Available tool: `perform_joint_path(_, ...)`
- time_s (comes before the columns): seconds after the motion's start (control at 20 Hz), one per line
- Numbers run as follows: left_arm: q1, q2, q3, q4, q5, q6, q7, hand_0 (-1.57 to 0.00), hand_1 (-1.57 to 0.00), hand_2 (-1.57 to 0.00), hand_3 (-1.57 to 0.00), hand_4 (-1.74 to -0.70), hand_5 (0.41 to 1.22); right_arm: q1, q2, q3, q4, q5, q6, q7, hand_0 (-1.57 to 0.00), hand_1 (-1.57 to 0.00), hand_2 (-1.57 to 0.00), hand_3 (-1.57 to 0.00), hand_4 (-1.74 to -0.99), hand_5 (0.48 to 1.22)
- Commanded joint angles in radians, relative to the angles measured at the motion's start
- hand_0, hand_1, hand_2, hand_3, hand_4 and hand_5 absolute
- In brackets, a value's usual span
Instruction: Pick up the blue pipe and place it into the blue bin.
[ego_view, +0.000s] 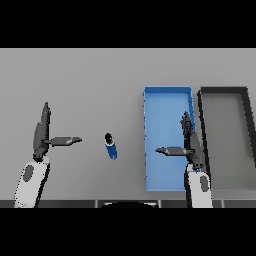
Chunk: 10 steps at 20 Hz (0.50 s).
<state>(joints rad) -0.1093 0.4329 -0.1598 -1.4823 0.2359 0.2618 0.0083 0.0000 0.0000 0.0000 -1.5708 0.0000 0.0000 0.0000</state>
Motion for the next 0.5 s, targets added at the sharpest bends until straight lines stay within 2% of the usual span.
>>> perform_joint_path(0.0, -0.002, 0.000, 0.001, 0.001, 0.000, 0.000, -0.004, 0.00, 0.00, 0.00, 0.00, -0.97, 0.593, -0.002, 0.000, 0.000, 0.001, 0.000, -0.001, 0.001, 0.00, 0.00, 0.00, 0.00, -1.205, 0.629)
perform_joint_path(0.25, -0.020, -0.002, 0.002, 0.020, -0.001, -0.004, -0.006, 0.00, 0.00, 0.00, 0.00, -0.97, 0.593, -0.024, 0.003, -0.004, 0.013, 0.002, -0.008, 0.011, 0.00, 0.00, 0.00, 0.00, -1.205, 0.629)
perform_joint_path(0.3, 0.010, 0.065, -0.019, 0.024, -0.006, -0.112, -0.076, 0.00, 0.00, 0.00, 0.00, -0.97, 0.593, 0.014, -0.070, 0.020, -0.027, 0.068, 0.010, -0.073, 0.00, 0.00, 0.00, 0.00, -1.205, 0.629)
perform_joint_path(0.35, 0.031, 0.109, -0.030, 0.037, -0.013, -0.177, -0.118, 0.00, 0.00, 0.00, 0.00, -0.96, 0.592, 0.042, -0.106, 0.043, -0.055, 0.116, 0.016, -0.115, 0.00, 0.00, 0.00, 0.00, -1.201, 0.628)
perform_joint_path(0.45, 0.037, 0.144, -0.045, 0.062, -0.024, -0.243, -0.157, 0.00, 0.00, 0.00, 0.00, -0.96, 0.590, 0.066, -0.134, 0.069, -0.086, 0.162, 0.021, -0.119, 0.00, 0.00, 0.00, 0.00, -1.197, 0.626)
